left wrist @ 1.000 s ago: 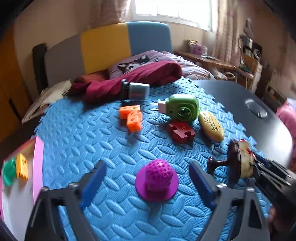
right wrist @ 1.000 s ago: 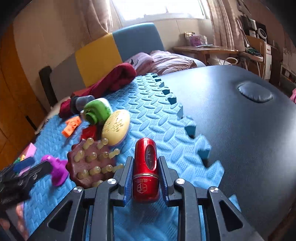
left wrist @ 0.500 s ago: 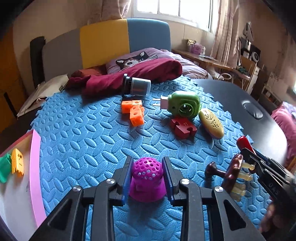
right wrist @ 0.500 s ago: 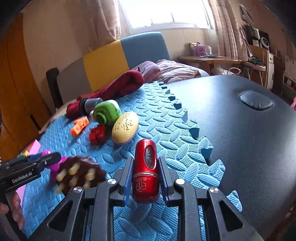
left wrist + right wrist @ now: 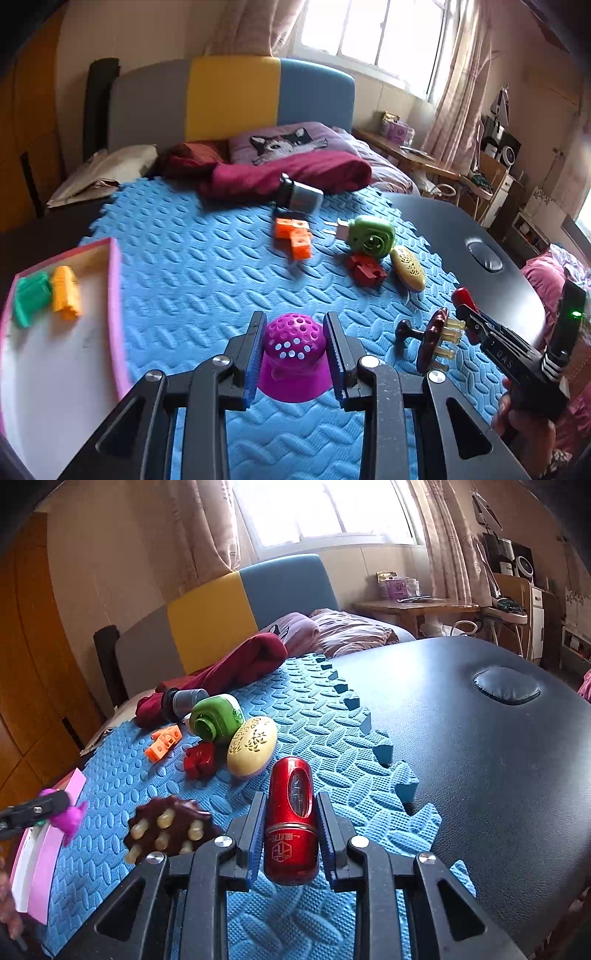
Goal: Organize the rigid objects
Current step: 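Carry the magenta suction cup into the tray and release it with the left gripper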
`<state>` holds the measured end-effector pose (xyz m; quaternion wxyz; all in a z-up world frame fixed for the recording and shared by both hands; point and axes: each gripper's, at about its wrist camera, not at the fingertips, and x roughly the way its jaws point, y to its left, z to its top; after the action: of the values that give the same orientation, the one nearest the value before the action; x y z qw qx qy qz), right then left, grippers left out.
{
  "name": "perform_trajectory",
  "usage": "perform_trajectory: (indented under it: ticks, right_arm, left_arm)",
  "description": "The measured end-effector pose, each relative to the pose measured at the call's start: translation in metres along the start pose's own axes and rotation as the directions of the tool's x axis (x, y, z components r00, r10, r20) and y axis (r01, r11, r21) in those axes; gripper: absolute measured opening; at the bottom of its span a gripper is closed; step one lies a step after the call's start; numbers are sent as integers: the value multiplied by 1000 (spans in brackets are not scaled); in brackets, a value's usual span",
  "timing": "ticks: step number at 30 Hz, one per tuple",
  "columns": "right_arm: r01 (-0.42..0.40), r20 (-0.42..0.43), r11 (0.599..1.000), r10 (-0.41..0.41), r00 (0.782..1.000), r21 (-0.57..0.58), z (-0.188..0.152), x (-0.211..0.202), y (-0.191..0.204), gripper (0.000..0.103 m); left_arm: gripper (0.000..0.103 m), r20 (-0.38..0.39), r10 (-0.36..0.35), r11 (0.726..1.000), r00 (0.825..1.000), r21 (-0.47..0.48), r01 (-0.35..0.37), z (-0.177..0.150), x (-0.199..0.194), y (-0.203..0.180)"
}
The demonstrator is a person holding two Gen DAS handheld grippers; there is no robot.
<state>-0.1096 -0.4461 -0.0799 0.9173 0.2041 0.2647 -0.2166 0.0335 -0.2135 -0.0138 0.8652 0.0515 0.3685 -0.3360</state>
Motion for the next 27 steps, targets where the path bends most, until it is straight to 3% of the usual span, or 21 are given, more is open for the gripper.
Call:
perform_trajectory:
  ticks: [6,13,20,27]
  right_arm:
    - [22,17,1000,-22,1000,2,2,-17,-2,25]
    - [-11,67,1000,10,998,15,15,-42,13,25]
    - [-145,78,987,150,986,-67,24,-61,78,25]
    - [-308,-16,941,309,951,-141,14,-53,156,25]
  left_arm:
    - [32,26,52,997,998,-56,-50,-5,-34,39]
    - [32,29,172,977,985,-131,-167,-15,-63,104]
    - [32,-26,269,935,963,-233,-268,-26,-63,172]
    - [32,-108,312,889,944,-317,-330,-36,-52,222]
